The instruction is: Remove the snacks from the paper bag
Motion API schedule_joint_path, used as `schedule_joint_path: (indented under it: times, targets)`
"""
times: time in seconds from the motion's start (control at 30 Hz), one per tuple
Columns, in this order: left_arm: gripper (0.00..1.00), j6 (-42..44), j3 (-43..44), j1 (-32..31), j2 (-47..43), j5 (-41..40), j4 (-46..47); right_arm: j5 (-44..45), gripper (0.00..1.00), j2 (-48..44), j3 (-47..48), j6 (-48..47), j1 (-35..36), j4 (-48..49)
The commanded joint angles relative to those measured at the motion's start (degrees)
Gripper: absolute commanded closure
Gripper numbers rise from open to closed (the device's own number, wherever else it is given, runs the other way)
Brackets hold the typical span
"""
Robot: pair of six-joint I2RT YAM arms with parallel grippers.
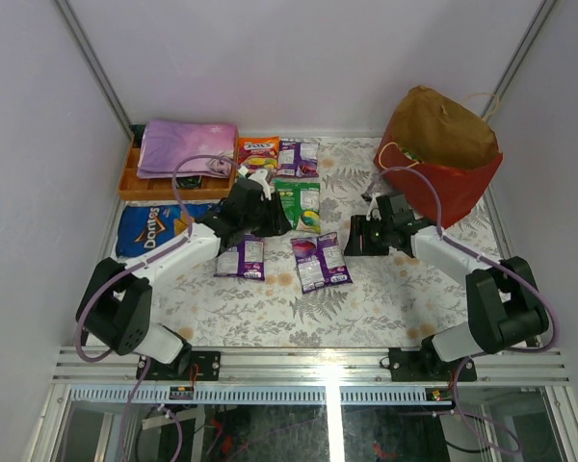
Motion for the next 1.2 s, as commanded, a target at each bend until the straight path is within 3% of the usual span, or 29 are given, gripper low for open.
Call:
schedule_joint_path:
  times: [0.0,0.2,0.3,0.5,1.17]
  targets:
    - [0.58,-0.41,-0.84,-0.18,-2.37,2.94,-0.72,-5.54,0.41,2.66,-1.43,-2.81,-0.6,8.13]
    - [0.55,-6.09,-5.71,4.02,-1.31,16.87,7.18,-11.75,0.51,9.07,-4.3,-0.83,-0.6,15.33]
    - [0.52,-5.5,-6.11,4.92,-1.64,16.16,6.25,-13.7,0.56,11.06,-6.43,1.47,-0.62,19.12]
    - [0.5,-2.85,-4.75,6.02,-3.03,12.56,1.77,-19.49,0.79,14.35,-9.28,9.79,-0.41,28.14]
    - [0.49,-1.26,-5.01,8.17,-5.05,11.62,-1.01,-16.77,0.81,20.75,-2.72,16.9,9.76,32.96]
